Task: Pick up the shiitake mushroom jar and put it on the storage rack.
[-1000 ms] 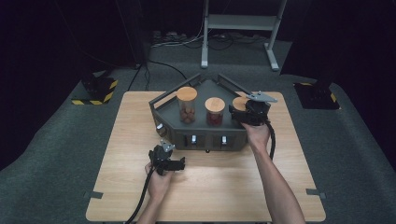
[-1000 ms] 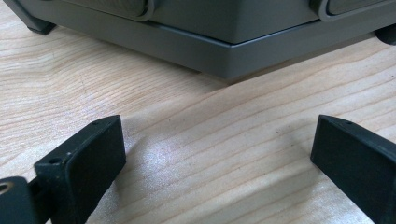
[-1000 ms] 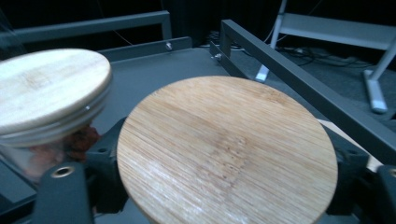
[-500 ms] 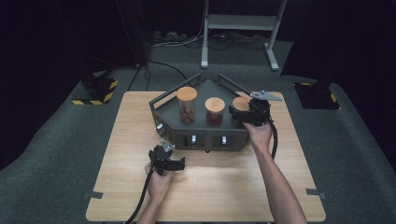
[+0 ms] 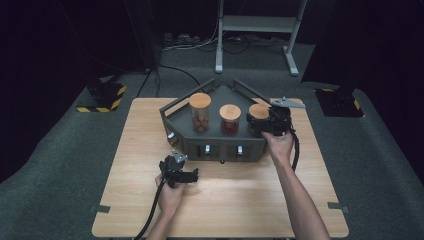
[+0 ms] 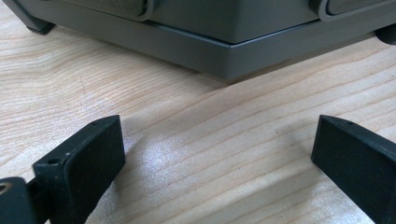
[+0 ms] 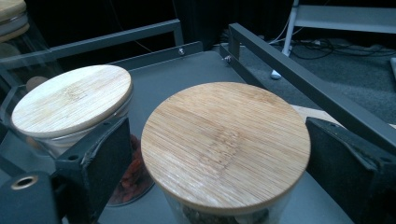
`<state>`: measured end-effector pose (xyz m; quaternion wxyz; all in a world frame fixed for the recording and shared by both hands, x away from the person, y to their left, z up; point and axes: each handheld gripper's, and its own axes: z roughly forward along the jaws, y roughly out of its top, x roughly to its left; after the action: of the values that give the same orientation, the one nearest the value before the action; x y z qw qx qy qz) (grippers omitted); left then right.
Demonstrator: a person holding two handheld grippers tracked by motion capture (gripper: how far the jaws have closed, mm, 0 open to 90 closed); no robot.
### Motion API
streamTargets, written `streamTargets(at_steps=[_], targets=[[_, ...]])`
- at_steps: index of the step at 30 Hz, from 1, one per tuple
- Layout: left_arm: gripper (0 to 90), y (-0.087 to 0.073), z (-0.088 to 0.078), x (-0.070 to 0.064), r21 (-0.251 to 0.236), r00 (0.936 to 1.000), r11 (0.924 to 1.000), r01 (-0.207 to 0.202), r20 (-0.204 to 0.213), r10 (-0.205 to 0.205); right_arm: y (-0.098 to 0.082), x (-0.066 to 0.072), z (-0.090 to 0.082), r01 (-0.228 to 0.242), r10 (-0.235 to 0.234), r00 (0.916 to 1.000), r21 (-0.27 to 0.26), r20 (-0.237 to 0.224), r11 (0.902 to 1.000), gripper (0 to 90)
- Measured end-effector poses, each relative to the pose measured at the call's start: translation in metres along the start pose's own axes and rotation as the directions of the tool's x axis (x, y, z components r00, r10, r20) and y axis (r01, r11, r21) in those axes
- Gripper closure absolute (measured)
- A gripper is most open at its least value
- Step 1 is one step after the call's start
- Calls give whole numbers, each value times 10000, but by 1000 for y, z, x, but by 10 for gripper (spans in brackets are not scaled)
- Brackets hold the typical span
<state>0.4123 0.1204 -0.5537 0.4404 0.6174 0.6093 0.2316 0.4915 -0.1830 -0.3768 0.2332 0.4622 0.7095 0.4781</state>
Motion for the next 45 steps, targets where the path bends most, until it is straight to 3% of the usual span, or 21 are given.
streamTargets(at_steps=[23,45], targets=[[24,0,0,0,1,10000,10000,4,-4,-4,-6,-3,-20,-14,5,9997,-389,-230,9992,99],[24,0,0,0,0,10000,10000,3,-4,-3,-12,-3,-32,144,-158,9994,-447,-312,9989,95]])
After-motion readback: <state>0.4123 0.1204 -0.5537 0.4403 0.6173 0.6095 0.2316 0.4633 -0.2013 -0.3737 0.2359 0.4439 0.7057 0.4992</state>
